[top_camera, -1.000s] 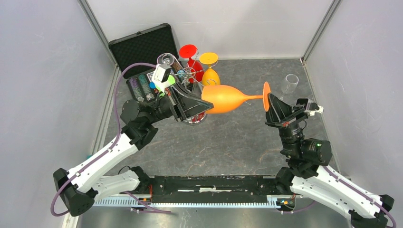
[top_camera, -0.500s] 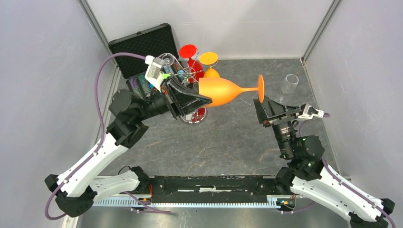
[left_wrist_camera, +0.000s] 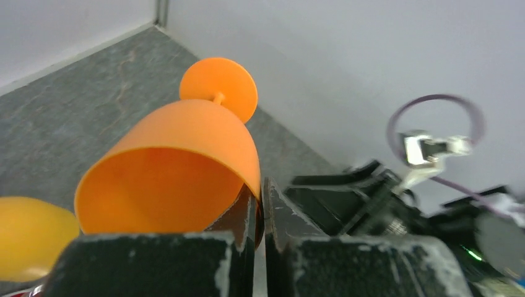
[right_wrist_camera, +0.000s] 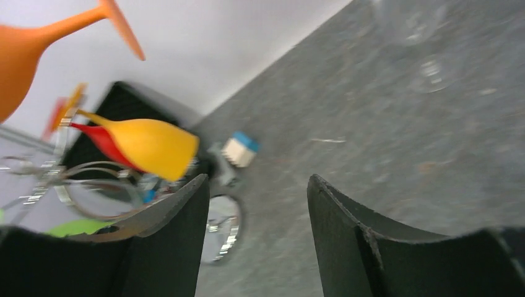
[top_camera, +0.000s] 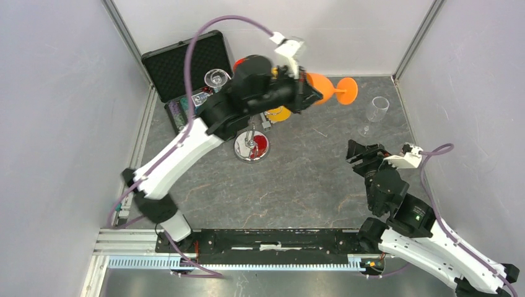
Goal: Take the wine glass off the wine glass rack
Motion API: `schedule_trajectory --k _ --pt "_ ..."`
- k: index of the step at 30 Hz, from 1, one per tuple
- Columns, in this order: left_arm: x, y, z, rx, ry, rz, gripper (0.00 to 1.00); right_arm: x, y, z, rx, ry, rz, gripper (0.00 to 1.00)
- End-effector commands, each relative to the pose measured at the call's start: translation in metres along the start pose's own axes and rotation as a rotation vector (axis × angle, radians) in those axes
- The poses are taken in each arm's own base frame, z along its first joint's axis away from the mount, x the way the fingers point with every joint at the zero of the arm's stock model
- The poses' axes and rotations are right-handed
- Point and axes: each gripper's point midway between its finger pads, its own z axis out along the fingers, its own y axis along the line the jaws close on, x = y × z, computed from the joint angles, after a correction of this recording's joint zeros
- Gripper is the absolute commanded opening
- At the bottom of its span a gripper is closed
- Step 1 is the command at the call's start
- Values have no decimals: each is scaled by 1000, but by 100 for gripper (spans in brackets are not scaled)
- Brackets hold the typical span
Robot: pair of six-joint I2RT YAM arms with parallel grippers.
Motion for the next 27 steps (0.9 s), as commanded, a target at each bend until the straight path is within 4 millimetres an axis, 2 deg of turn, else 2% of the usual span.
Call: schedule_trajectory --k 1,2,5,8,11,14,17,23,27 --pt "33 34 35 -193 178 188 2 -26 -40 -4 188 -66 -318 64" --pt "37 44 49 -236 192 203 2 -29 -46 -5 218 -73 -353 64" --pt "69 70 81 -305 286 221 2 -33 -53 -7 258 -77 -406 64" --pt "104 86 97 -328 365 213 2 -32 -55 -8 265 -71 -420 64" --pt "133 94 103 -326 441 233 2 -32 -59 -10 263 -65 -408 64" --pt "162 89 101 -278 535 322 2 -31 -58 -12 243 -47 -397 64" --pt "190 79 90 -224 642 491 2 -36 -51 -15 210 -26 -396 65" --pt "241 68 60 -61 826 772 2 -48 -13 -22 76 61 -429 68" --pt "255 66 40 19 880 851 2 -53 0 -27 20 90 -399 68"
